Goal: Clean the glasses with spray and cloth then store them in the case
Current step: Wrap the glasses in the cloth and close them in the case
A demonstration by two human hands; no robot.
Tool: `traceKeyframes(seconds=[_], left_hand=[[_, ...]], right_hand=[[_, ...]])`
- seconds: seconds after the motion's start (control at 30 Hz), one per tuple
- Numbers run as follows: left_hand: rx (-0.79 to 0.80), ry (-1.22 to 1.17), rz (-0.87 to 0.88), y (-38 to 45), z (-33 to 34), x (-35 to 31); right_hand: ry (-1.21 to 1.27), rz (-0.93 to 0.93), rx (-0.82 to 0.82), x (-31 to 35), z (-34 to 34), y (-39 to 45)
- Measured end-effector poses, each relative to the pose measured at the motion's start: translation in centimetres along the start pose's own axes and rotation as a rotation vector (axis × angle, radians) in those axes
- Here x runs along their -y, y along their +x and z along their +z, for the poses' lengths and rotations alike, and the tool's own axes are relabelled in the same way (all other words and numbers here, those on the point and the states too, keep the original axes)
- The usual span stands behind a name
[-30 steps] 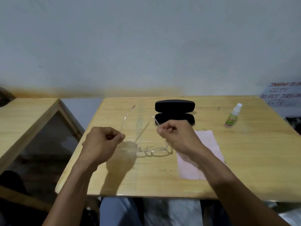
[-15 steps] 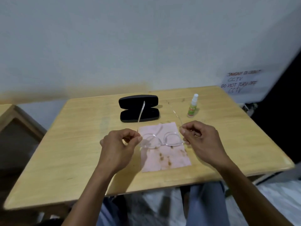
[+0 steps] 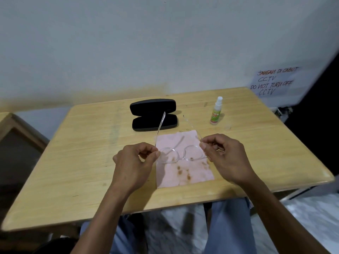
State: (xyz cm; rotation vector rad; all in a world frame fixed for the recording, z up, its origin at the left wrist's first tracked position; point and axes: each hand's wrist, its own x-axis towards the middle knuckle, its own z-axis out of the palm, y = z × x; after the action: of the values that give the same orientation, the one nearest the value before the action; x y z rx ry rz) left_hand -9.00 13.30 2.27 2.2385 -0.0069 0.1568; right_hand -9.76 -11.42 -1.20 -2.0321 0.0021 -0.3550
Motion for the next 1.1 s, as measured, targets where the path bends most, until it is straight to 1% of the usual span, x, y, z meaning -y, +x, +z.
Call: traceKeyframes(seconds=[0.13,0.37,0.43,0.53,0.57,0.63,0.7,0.73,0.8,0.97,1.1], left_hand=[[0.0,0.004,0.0,0.1,0.0,0.1],[0.001,0.023,0.007,0.3,-0.3,0.3],[0.051,0.074,0.008,0.3,-0.9,0.4],[0.173,0.139,0.013,0.7,-2.3,0.9],[0.184,0.14,0.014,0.9,-2.7,1.2],[0.138,0.117,0.007,1.4,-3.0,1.9],[0.023,0.098,-0.007,2.5,-2.6,2.1],[-0.027,0.121,-0.012,3.2,-2.2,2.1],[-0.075,0.209,0.008,4.6,-1.1,1.9],[-0.066,0.316,0.013,7.3,1.6,2.2],[-0.026,0.331,0.015,8.2,2.7,2.7]], right_hand=[[-0.044,-0.006,0.008,0.2,0.0,0.1],[-0.013,0.012,0.018,0.5,-0.1,0.1],[-0.014,0.016,0.018,0.6,-0.3,0.1],[-0.011,0.023,0.0,0.9,-0.9,0.3],[-0.019,0.03,-0.012,0.9,-1.1,0.5],[-0.059,0.038,-0.045,0.7,-1.4,1.2],[-0.107,0.059,-0.057,0.5,-1.2,2.4],[-0.141,0.067,-0.051,0.4,-0.9,3.1],[-0.232,0.069,-0.025,0.1,-0.2,4.6],[-0.443,0.115,0.073,-0.6,1.4,7.6],[-0.495,0.138,0.098,-1.1,1.9,8.2]])
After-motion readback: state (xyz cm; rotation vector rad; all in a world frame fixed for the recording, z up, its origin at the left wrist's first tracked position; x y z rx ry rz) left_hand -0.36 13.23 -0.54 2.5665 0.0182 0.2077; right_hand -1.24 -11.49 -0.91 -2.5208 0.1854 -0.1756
